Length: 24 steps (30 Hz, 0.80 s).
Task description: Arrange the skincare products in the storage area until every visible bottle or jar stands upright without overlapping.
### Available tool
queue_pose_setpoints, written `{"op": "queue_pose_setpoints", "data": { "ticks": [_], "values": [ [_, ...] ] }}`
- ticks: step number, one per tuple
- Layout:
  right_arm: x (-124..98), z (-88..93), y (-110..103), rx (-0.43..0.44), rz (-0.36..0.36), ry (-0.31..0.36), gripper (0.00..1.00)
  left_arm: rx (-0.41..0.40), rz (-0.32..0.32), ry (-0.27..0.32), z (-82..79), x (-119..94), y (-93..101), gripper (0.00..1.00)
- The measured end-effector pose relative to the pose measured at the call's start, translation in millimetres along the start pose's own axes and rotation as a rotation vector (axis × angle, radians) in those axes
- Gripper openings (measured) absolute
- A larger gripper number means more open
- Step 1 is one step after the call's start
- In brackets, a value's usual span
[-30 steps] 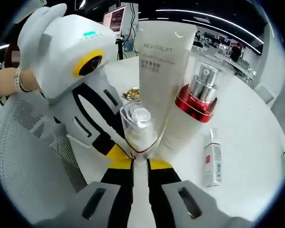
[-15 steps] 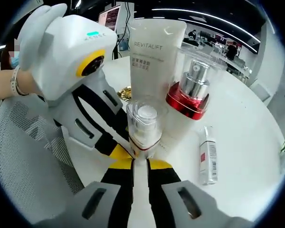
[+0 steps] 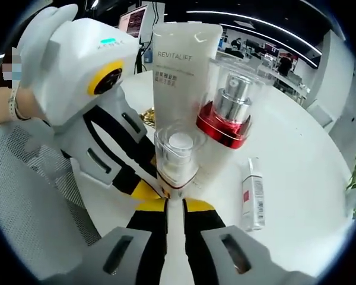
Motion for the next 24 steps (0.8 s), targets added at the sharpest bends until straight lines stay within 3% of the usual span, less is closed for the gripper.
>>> {"op": "queue_pose_setpoints", "data": {
  "ticks": [9,18,24],
  "values": [
    [0,3.7,0,-0.024,0.017,-0.025,0.12,0.008,0.0,-0.018,5.4,-4,-1.4,0.12],
    [-7,4.9,-3,-0.04,0.005,-0.036,0.22,-0.004,-0.007,-0.009,8.8,-27,-5.1,0.15],
    [-16,3.1,-2,-0.026,0.024,-0.02,0.3,-0.024,-0.026,0.003,15.4,-46,-6.2,0.27]
  ]
}}
Point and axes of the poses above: the point that each gripper's makers call its tool centre point, and the gripper's own axes: x roughly forward along the fingers, y roughly to its right, z roughly out of its underside, the point moved 5 cm from there along -x, roughly backward along the fingers, and after that the axes turned 13 degrees about -y, right-handed, at the moved point
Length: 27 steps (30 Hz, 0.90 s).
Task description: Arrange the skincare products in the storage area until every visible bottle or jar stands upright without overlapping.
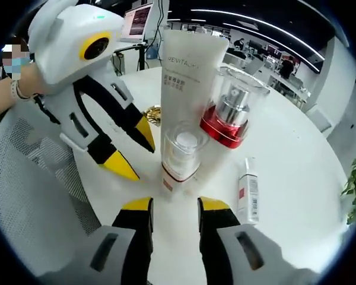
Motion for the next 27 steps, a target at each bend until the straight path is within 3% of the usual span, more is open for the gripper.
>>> {"op": "queue_pose_setpoints", "data": {
  "ticks": [11,18,27],
  "values": [
    [-25,0.2,0,0.025,0.046,0.051,0.48,-0.068,-0.063,0.029,22.6,-38,-14.7,0.48],
    [-41,4.0,4,0.039,0.111,0.069,0.62,-0.12,-0.111,0.063,38.6,-60,-26.6,0.62],
    [-56,4.4,-1,0.056,0.158,0.116,0.74,-0.152,-0.142,0.091,57.5,-82,-26.5,0.79]
  ]
}}
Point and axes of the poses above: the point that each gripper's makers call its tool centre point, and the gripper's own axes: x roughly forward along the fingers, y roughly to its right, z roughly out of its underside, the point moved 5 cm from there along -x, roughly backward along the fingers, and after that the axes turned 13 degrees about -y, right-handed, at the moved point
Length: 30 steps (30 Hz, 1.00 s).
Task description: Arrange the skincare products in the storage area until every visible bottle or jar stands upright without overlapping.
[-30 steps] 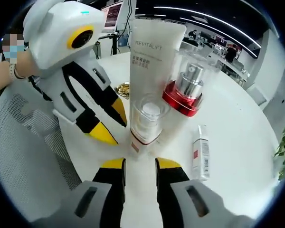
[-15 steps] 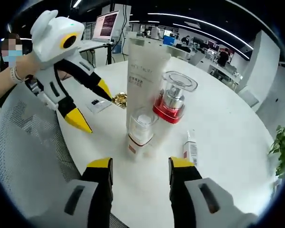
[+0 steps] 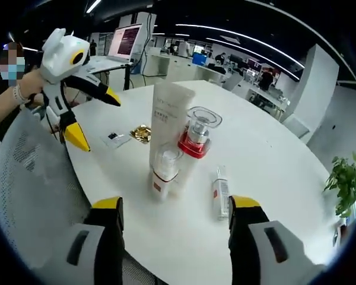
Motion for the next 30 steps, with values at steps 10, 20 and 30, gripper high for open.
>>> {"op": "queue_pose_setpoints", "data": {
  "ticks": [10,20,30],
  "values": [
    [-7,-2.2,-9,0.039,0.038,0.011,0.82,-0.003,0.002,0.019,22.4,-14,-5.3,0.93],
    [-4,-4.3,2,0.123,0.021,0.035,0.86,-0.021,0.026,0.073,21.3,-25,-6.7,0.99],
    [19,12.6,47,0.116,0.032,-0.039,0.84,-0.059,0.033,0.096,2.3,-16,-8.5,0.99]
  ]
}}
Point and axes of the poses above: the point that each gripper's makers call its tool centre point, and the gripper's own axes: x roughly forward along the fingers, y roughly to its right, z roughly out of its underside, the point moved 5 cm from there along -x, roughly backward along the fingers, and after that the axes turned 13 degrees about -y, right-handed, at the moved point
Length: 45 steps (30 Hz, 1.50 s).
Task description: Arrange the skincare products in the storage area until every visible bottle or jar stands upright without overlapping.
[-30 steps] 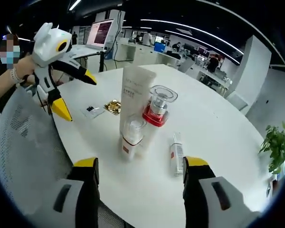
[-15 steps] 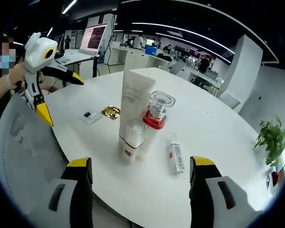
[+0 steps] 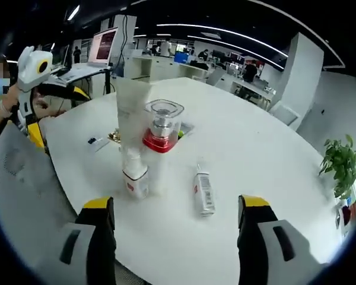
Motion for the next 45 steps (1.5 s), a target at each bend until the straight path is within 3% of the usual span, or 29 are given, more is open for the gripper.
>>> {"op": "queue_pose_setpoints", "data": {
  "ticks": [5,8,12,17,20,22,27,31,34,39,45],
  "values": [
    [28,2.7,22,-0.051,-0.039,-0.08,0.82,-0.033,-0.018,0.018,-8.4,5,1.2,0.99],
    [40,0.4,28,-0.061,-0.061,-0.098,0.8,-0.087,-0.013,0.071,-14.7,6,3.7,0.99],
    [58,-5.7,39,-0.086,-0.094,-0.129,0.76,-0.1,-0.046,0.029,-12.1,16,2.1,0.99],
    [82,-10.1,52,-0.108,-0.13,-0.175,0.71,-0.118,-0.047,0.032,-13.0,27,1.9,0.99],
    [87,-8.1,50,-0.125,-0.144,-0.196,0.69,-0.133,-0.062,0.036,-12.0,33,1.8,0.99],
    [95,-7.2,50,-0.147,-0.173,-0.22,0.63,-0.145,-0.05,0.087,-15.7,34,3.0,0.99],
    [108,-5.7,51,-0.162,-0.205,-0.268,0.49,-0.12,-0.061,0.068,-12.2,38,-0.2,0.99],
    [117,-5.2,52,-0.181,-0.229,-0.301,0.44,-0.159,-0.08,0.07,-9.9,37,-7.6,0.97],
    [120,-6.1,52,-0.208,-0.227,-0.295,0.33,-0.141,-0.084,0.058,-8.5,39,-4.7,0.97],
    [123,-8.2,53,-0.217,-0.241,-0.316,0.36,-0.134,-0.075,0.057,-8.2,40,-4.3,0.96],
    [123,-9.6,46,-0.192,-0.253,-0.351,0.28,-0.137,-0.066,0.057,-10.4,42,-3.7,0.95]
  ]
}}
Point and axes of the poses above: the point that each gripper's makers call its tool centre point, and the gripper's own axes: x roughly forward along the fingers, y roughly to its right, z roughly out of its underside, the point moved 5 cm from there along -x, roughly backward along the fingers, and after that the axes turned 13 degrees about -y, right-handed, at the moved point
